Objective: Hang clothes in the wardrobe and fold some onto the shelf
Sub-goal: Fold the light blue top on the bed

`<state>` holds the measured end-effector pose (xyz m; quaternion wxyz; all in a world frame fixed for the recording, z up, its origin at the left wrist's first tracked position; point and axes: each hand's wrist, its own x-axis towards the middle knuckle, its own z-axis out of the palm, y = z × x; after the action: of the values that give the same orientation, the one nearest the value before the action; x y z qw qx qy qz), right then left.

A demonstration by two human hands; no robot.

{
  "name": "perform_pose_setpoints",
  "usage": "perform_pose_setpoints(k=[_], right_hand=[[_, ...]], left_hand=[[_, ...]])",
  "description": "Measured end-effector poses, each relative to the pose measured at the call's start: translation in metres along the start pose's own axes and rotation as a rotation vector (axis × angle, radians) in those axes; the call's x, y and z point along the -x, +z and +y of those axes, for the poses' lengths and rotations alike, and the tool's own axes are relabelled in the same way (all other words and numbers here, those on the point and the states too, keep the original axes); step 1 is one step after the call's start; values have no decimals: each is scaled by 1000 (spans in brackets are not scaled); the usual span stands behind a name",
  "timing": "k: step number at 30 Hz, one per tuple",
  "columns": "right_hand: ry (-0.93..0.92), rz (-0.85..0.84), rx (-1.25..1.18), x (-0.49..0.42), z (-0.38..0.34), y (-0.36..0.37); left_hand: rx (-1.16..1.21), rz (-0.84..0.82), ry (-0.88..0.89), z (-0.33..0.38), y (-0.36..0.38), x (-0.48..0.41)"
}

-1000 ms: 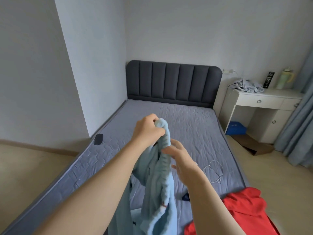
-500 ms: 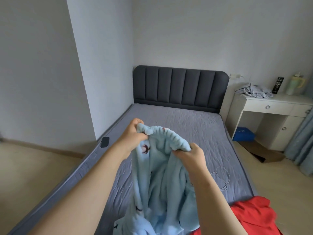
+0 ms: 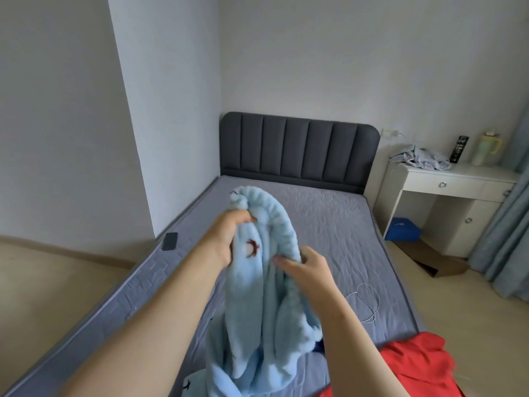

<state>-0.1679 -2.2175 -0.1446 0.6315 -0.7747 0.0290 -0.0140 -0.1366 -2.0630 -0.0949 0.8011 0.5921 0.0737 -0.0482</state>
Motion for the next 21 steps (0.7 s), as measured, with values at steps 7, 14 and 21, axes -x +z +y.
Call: perform_pose_setpoints(k=[7, 14, 21], right_hand=[[227, 47, 91, 4, 18, 1], [-67, 395, -229, -13, -59, -9], [-374, 428, -473, -25, -162, -10]], left_hand=[[200, 66, 100, 37, -4, 4], [137, 137, 164, 76, -8, 2], [179, 87, 393, 165, 12, 9]])
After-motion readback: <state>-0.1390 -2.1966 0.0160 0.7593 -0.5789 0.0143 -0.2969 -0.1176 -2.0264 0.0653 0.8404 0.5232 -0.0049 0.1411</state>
